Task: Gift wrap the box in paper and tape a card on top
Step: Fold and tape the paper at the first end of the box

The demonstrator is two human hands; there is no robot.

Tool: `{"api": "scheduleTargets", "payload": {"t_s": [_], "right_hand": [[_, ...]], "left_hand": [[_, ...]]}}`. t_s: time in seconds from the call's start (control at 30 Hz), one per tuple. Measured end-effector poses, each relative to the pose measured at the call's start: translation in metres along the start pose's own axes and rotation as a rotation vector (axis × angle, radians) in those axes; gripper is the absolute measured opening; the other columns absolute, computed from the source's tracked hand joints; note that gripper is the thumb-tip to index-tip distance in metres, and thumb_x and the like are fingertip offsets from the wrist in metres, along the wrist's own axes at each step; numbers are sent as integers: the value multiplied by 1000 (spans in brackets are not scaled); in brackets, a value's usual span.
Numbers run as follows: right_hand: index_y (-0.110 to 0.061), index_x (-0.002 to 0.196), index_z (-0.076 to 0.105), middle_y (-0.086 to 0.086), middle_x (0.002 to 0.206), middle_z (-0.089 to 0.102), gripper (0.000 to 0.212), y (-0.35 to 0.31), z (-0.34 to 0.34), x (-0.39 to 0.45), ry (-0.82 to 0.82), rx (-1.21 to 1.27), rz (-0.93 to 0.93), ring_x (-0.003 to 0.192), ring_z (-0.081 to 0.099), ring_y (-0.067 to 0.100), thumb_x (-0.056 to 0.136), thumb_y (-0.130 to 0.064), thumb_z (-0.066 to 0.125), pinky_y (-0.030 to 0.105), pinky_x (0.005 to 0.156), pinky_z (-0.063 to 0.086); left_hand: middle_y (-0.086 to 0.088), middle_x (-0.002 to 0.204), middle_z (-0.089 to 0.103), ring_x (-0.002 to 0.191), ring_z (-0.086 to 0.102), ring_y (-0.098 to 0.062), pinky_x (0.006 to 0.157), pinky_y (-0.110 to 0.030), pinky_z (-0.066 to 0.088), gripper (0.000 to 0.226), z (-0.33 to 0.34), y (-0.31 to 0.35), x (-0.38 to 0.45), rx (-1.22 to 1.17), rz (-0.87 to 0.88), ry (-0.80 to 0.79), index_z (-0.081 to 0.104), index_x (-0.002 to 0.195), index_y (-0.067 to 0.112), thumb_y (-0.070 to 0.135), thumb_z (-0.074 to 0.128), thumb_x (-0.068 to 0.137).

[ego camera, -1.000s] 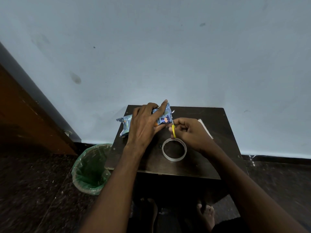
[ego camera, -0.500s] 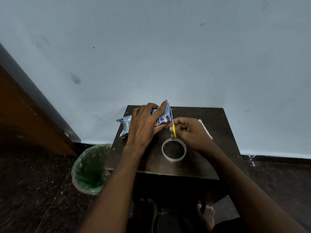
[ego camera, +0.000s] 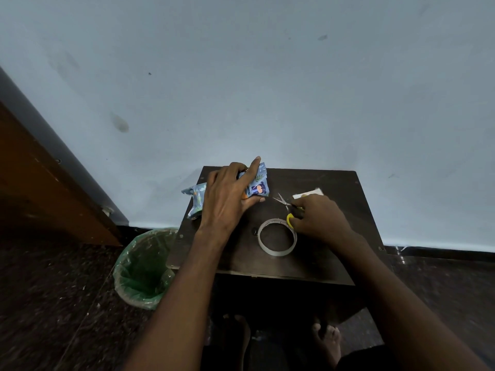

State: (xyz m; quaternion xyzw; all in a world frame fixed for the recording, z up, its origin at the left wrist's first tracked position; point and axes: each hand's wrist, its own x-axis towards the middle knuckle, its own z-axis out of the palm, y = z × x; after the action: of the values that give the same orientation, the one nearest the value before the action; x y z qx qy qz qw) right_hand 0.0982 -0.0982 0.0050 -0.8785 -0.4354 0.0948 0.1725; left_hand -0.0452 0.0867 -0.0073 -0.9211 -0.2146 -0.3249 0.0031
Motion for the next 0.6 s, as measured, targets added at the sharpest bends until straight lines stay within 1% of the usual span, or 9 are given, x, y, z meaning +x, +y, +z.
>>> {"api": "scheduleTargets", "payload": {"t_s": [0.07,0.13,0.2,0.27,0.33,0.37,0.43,0.53,0.6], "right_hand": [[-19,94,73,-2,82,62,15,-1,2,0,6,-27,-8,89,64,24,88,-31,67,30,70,43],[-17,98,73,3,90,65,15,-3,3,-1,29,-43,-13,97,62,26,90,-28,67,28,73,36],[-20,104,75,2,98,70,17,-4,2,-1,52,-35,-13,102,62,23,89,-25,69,28,75,36],[-23,106,78,-1,96,73,22,-3,0,-2,88,18,5,99,65,20,85,-20,71,27,74,38],[-22,101,80,-3,88,69,22,-1,-3,-3,108,17,0,96,65,22,82,-13,72,27,72,37],[-22,94,79,-3,84,64,17,-1,-4,-3,93,-14,-14,95,64,24,82,-12,72,27,71,35],[-20,84,74,0,86,61,8,0,-3,0,37,-93,-34,97,63,28,83,-12,72,27,72,34],[-16,96,79,6,100,69,14,0,-1,4,-19,-166,-22,101,64,28,87,-12,69,26,73,34],[-14,90,78,6,94,69,15,-2,-2,3,27,-173,-13,94,66,30,87,-9,64,26,71,33]], "left_hand": [[-6,119,63,109,61,-29,98,-43,40,93,0,-1,0,7,-6,4,47,160,25,48,89,80],[-6,119,63,109,61,-29,97,-43,40,93,1,-1,-1,0,-14,4,48,160,25,45,90,80],[-7,120,63,110,61,-29,98,-43,39,92,0,-1,-2,-4,-19,-2,48,160,25,43,91,80],[-6,120,63,111,60,-29,99,-43,40,91,0,-1,-2,-4,-21,-9,48,160,26,42,91,80],[-5,120,63,110,60,-29,100,-42,39,92,1,0,-2,-5,-23,-8,49,159,26,40,91,80],[-5,120,63,110,60,-29,100,-41,38,91,1,0,-2,-6,-23,-6,49,159,26,39,91,79],[-5,120,63,110,61,-28,100,-39,35,91,2,1,-2,-11,-21,-4,49,159,27,39,91,80],[-4,120,63,110,62,-28,100,-39,34,91,2,4,-2,-22,-20,-8,49,159,28,40,90,80],[-3,121,63,111,61,-27,100,-38,33,90,2,5,-2,-22,-18,-10,48,159,27,41,90,80]]}}
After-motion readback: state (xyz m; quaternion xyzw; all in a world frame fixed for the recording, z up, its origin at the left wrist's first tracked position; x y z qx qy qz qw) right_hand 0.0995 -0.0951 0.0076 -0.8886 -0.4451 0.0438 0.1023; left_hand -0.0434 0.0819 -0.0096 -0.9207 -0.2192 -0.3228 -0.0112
